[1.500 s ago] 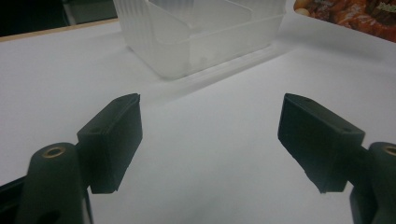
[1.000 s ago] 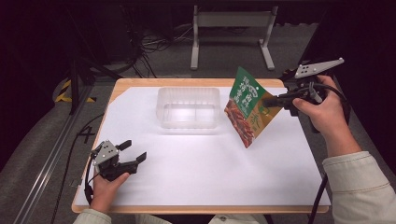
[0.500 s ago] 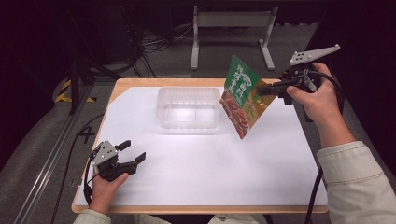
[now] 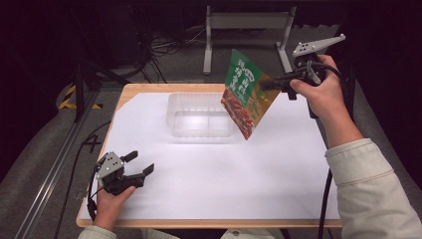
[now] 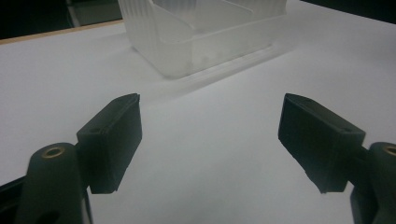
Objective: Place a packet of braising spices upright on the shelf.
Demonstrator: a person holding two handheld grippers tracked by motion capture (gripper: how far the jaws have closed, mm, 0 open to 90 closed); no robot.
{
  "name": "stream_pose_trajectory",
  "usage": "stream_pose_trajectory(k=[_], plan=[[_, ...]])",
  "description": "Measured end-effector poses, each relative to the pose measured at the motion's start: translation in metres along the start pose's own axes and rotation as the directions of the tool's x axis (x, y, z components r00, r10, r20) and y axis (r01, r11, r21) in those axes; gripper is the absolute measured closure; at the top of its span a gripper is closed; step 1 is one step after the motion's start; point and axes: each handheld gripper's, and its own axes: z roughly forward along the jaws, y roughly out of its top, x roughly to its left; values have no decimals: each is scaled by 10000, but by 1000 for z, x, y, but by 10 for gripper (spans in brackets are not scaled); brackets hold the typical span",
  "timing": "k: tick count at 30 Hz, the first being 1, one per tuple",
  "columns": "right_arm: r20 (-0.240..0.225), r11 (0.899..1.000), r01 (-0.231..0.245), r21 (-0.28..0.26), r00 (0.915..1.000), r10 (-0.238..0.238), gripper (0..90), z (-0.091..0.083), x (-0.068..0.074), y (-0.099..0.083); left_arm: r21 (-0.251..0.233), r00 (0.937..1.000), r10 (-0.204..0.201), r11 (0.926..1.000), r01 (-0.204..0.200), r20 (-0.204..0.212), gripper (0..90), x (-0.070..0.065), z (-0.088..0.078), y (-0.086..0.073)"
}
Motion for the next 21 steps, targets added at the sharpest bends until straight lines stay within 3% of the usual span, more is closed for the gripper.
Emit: stream_pose_trajectory(k=[21], plan=[[104,9995,11,-301,9999,-7,900,58,-7,37,-57,9998,-14,10000,15,176,223,1,4,2]])
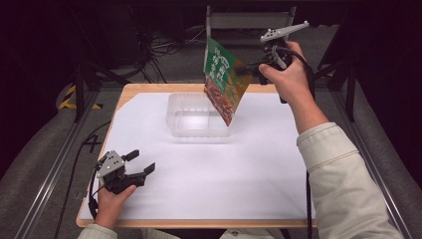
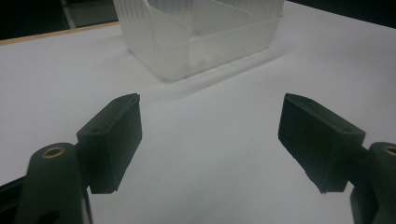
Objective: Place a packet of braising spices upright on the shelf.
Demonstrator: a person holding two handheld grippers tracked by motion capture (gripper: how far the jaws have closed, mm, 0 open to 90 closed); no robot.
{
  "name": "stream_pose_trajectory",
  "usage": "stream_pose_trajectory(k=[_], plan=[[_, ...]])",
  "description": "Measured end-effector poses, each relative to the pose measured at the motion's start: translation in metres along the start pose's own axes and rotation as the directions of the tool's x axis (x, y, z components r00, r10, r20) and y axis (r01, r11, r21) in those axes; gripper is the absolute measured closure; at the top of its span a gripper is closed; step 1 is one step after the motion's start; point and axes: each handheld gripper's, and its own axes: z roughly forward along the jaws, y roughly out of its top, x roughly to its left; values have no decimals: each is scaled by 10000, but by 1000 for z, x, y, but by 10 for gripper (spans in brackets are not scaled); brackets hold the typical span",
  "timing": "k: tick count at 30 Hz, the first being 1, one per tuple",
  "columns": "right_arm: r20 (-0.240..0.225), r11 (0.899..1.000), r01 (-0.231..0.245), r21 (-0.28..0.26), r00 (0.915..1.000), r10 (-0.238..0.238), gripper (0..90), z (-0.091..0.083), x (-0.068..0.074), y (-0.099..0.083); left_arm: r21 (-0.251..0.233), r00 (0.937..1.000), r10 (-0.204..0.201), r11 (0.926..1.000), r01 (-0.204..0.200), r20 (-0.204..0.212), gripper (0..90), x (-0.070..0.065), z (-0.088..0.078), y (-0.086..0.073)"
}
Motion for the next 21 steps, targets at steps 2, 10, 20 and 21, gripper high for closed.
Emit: stream_pose_trajectory(k=[2,10,20,21], plan=[[0,10000,-68,-45,10000,68,900,9,-1,4,-9,10000,2,10000,-2,31,223,0,0,0],[-106,9999,-70,-149,9999,69,900,27,-1,11,-37,10000,8,10000,-8,56,222,0,0,0],[-248,9998,-36,-192,9997,31,900,51,0,20,-41,10000,18,10000,-18,85,223,0,0,1],[-263,9998,-46,-213,9996,41,900,53,1,20,-38,10000,22,10000,-22,95,223,0,0,1]])
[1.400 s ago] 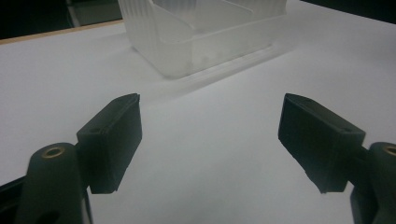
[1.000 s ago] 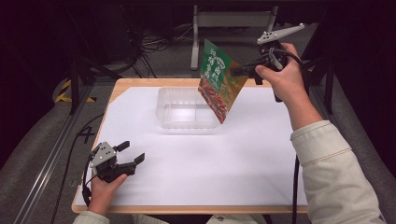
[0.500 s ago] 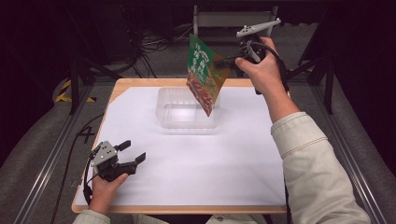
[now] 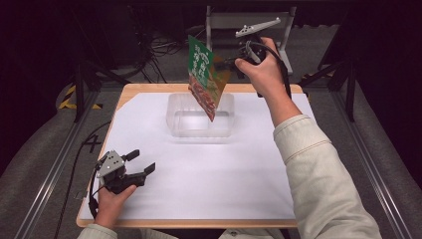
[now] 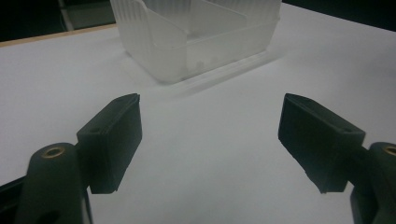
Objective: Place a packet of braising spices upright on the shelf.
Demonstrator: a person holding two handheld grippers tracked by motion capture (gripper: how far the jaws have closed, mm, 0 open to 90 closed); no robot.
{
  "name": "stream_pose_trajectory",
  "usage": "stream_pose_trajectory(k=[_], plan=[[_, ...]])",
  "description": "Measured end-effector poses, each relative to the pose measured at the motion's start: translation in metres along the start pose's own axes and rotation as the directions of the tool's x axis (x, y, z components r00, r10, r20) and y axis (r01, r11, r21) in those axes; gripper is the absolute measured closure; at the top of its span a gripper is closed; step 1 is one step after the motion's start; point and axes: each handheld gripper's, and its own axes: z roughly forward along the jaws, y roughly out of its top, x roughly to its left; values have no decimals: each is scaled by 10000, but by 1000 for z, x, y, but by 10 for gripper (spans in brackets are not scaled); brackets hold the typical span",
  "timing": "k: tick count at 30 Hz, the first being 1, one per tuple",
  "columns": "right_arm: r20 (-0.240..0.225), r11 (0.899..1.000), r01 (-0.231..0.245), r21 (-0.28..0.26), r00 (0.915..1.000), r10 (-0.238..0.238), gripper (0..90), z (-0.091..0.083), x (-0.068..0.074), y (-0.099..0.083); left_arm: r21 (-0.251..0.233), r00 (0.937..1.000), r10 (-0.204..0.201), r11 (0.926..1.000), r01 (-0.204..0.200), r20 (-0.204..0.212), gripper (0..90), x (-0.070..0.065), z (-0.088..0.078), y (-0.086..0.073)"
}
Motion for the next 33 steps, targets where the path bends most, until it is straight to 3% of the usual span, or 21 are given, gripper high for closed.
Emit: stream_pose_trajectory(k=[18,33], plan=[[-263,9998,-168,116,9995,171,900,26,-2,-2,-34,10000,2,10000,-2,32,223,0,0,0],[-104,9981,-498,359,9987,502,900,41,-5,-8,-30,10000,24,10000,-24,29,223,-1,0,0]])
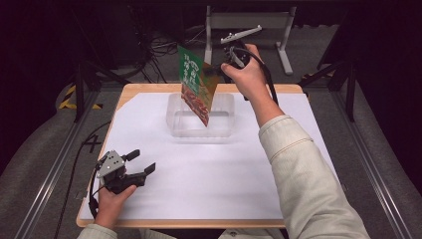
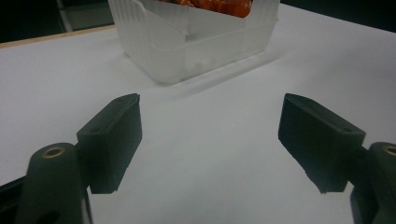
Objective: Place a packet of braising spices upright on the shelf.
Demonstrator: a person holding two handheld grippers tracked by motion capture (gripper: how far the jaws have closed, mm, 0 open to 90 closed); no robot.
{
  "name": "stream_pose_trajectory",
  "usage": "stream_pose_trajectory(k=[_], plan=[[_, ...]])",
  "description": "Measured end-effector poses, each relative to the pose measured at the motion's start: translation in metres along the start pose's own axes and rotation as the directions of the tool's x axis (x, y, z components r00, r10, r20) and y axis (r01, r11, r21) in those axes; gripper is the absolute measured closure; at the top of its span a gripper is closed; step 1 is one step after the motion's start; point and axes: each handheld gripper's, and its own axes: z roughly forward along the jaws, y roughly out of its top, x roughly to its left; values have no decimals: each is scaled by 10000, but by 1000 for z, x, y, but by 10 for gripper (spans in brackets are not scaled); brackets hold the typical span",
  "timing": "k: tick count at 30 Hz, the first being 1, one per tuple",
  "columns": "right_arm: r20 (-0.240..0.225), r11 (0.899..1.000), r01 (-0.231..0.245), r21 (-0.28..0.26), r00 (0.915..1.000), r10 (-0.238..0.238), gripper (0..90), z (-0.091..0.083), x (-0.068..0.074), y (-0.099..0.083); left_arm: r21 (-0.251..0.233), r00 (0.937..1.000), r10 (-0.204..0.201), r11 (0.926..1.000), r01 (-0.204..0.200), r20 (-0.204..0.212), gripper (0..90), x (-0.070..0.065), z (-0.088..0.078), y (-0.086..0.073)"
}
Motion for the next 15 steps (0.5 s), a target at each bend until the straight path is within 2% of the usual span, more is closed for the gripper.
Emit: stream_pose_trajectory(k=[15], plan=[[260,9985,-541,29,9982,540,900,13,-7,-10,-10,10000,-7,10000,7,25,223,-1,1,0]])
